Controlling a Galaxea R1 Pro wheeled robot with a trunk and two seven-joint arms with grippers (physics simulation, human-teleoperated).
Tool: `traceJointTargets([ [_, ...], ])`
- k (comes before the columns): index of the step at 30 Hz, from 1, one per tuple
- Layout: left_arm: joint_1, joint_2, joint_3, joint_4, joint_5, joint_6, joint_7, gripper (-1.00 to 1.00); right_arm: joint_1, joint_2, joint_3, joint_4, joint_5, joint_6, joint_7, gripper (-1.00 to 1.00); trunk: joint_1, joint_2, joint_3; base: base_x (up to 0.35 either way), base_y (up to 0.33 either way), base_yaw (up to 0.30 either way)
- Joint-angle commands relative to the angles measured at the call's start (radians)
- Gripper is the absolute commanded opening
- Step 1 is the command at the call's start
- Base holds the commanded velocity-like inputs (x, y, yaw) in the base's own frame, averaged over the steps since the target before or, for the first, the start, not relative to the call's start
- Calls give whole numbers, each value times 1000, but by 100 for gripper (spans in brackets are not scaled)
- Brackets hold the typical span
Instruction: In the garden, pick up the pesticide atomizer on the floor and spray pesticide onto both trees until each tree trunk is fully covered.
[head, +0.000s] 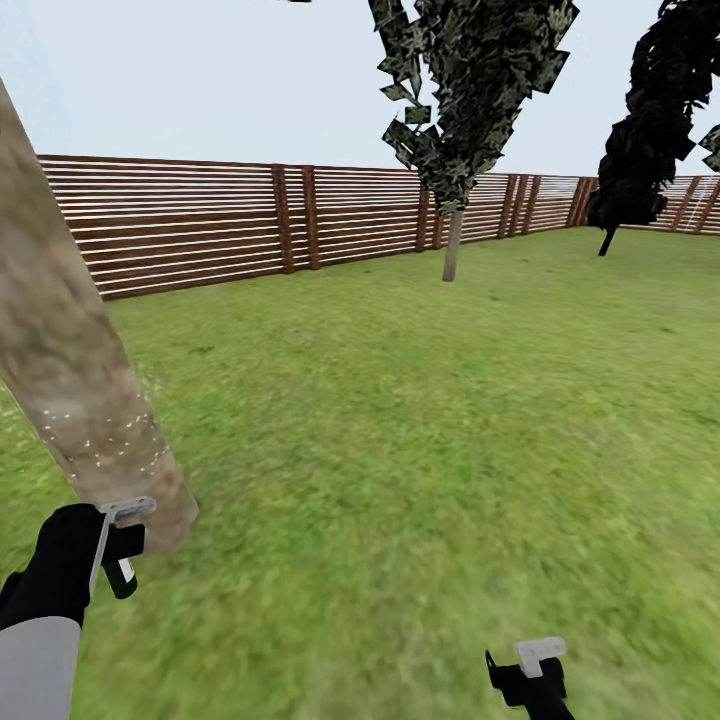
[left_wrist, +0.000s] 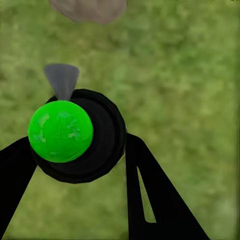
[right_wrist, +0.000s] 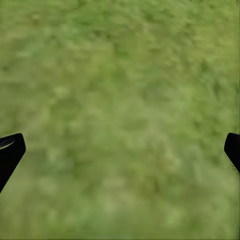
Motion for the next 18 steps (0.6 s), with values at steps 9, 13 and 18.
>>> traceJointTargets([
  [9,-1,4,2,-3,-15,4,-9,-100,0,0,8,0,-6,-2,-3,100,0,0,-1,205,-221,96],
  [13,24,23,12,-2,-16,3,40,-100,0,0,8,0,-5,-3,-3,100,0,0,-1,234,-198,75],
  [18,35,23,6,-3,-9,3,65,-100,0,0,8,0,-5,-2,-4,100,0,0,-1,237,-181,266],
])
